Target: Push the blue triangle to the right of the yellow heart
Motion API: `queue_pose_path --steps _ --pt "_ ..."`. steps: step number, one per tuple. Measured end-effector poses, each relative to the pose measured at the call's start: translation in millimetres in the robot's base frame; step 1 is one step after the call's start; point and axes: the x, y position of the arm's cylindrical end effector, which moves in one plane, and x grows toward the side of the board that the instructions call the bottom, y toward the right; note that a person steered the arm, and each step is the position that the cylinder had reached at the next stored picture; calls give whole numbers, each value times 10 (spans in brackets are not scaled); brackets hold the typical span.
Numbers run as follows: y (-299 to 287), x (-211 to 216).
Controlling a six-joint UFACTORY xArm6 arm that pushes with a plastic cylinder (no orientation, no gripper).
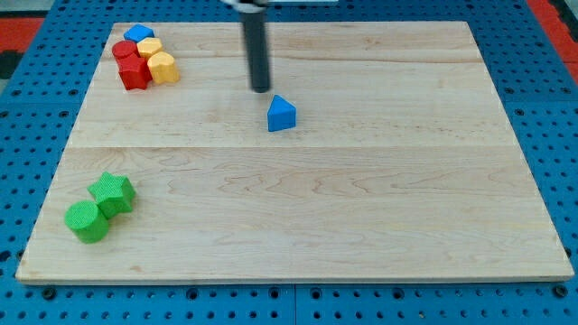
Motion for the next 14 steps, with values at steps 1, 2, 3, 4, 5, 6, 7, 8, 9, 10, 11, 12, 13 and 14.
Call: queue_pose_path --steps 1,2,3,4,5,6,7,8,9,10,11,12,13,14 --pt "392 367" --pt "-14 926" --pt "-837 426" --pt "-1010 35" --pt "-994 266" --pt "-951 673" --pt "-531 537" --pt "-450 197" --pt "-621 -180" --pt "-769 -283" --pt "-853 -284" --pt "-1142 -345" --pt "-1276 -345" --pt "-1284 -271"
